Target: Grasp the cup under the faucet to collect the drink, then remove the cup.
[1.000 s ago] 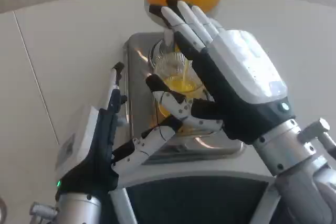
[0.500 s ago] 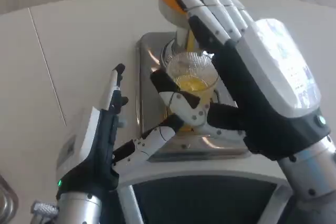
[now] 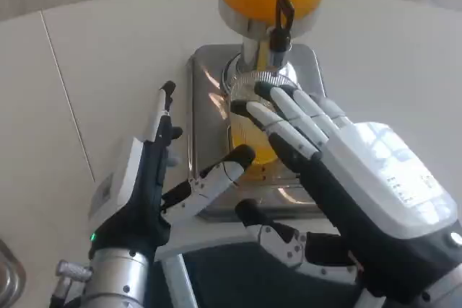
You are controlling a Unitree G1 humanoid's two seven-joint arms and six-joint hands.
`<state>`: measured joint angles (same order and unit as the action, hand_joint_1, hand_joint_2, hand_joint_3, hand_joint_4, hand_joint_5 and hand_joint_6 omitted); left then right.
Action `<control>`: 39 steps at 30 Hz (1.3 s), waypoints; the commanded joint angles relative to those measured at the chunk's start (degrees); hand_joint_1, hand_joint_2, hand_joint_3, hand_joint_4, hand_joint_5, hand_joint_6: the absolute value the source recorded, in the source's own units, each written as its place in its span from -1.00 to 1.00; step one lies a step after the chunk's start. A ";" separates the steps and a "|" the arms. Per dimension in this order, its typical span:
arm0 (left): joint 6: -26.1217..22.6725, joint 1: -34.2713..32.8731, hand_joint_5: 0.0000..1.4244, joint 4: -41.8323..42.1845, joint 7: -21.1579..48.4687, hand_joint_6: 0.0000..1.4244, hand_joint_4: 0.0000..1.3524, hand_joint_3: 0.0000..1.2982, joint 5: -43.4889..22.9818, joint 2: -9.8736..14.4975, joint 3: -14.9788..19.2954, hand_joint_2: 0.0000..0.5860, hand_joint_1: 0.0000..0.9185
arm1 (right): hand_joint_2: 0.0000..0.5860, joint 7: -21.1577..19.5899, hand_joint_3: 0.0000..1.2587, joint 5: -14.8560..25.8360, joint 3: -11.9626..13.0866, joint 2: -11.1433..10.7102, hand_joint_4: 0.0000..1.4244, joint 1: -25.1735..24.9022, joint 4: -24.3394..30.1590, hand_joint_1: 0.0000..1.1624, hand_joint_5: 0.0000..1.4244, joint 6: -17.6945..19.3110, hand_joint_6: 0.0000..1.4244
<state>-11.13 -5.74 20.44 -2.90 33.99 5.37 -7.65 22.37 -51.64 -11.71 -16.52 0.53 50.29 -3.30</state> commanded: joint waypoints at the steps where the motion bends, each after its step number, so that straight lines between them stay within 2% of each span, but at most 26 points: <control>1: 1.41 -1.99 -0.70 -2.98 -1.23 -0.44 -1.00 -1.00 -1.13 0.04 0.09 -0.83 -0.58 | 0.55 6.30 -0.83 -7.17 -1.78 3.38 -1.00 1.53 4.21 -0.02 -1.00 -3.31 -1.00; 5: 1.76 -3.50 -0.70 -5.84 -2.31 -0.44 -1.00 -1.00 -1.58 -0.27 -0.18 -0.83 -0.58 | 0.51 14.97 -0.83 -15.85 -4.11 7.56 -1.00 2.93 6.99 0.02 -1.00 -5.55 -1.00; 8: 2.05 -4.26 -0.70 -7.59 -3.32 -0.44 -1.00 -1.00 -1.65 -0.48 -0.94 -0.83 -0.58 | 0.52 20.78 -0.83 -21.25 -4.59 10.75 -1.00 3.54 8.85 0.03 -1.00 -5.94 -1.00; 11: 2.32 -5.58 -0.70 -9.82 -5.14 -0.48 -1.00 -1.00 -1.47 -1.43 -1.68 -0.83 -0.56 | 0.50 25.35 -0.82 -26.26 -3.25 14.49 -1.00 5.89 9.70 0.08 -1.00 -4.39 -1.00; 13: 2.87 -6.82 -0.70 -11.82 -7.01 -0.55 -1.00 -1.00 -1.44 -2.25 -1.92 -0.84 -0.53 | 0.50 27.12 -0.82 -27.86 -2.15 16.41 -1.00 7.14 9.71 0.09 -1.00 -3.21 -1.00; 20: 7.55 -11.31 -0.72 -19.07 -12.59 -0.65 -1.00 -1.00 -3.35 -4.13 -1.92 -0.87 -0.45 | 0.50 29.89 -0.81 -29.91 0.35 22.08 -1.00 10.62 9.71 0.10 -1.00 1.61 -1.00; 25: 9.19 -13.95 -0.74 -23.24 -14.25 -0.68 -1.00 -1.00 -4.23 -4.97 -1.98 -0.90 -0.39 | 0.48 30.28 -0.80 -30.94 0.64 24.22 -1.00 14.05 9.71 0.14 -1.00 4.02 -1.00; 28: 10.00 -14.93 -0.74 -25.15 -14.94 -0.68 -1.00 -1.00 -4.41 -5.12 -2.45 -0.89 -0.34 | 0.48 29.75 -0.80 -31.28 0.95 25.00 -1.00 15.00 9.71 0.15 -1.00 4.52 -1.00; 34: 10.59 -16.48 -0.73 -28.23 -15.08 -0.64 -1.00 -1.00 -3.60 -4.87 -4.16 -0.83 -0.07 | 0.48 28.45 -0.79 -31.53 1.81 25.69 -1.00 17.24 9.71 0.16 -1.00 4.53 -1.00; 39: 10.89 -18.24 -0.70 -30.64 -16.40 -0.60 -1.00 -1.00 -2.72 -4.75 -5.25 -0.79 -0.01 | 0.51 28.88 -0.77 -32.35 1.70 26.30 -1.00 16.88 9.71 0.16 -1.00 3.62 -1.00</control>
<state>-1.36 -22.71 -8.64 -17.96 30.13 0.72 -12.08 51.49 -83.23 -9.78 3.19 15.97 59.20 1.12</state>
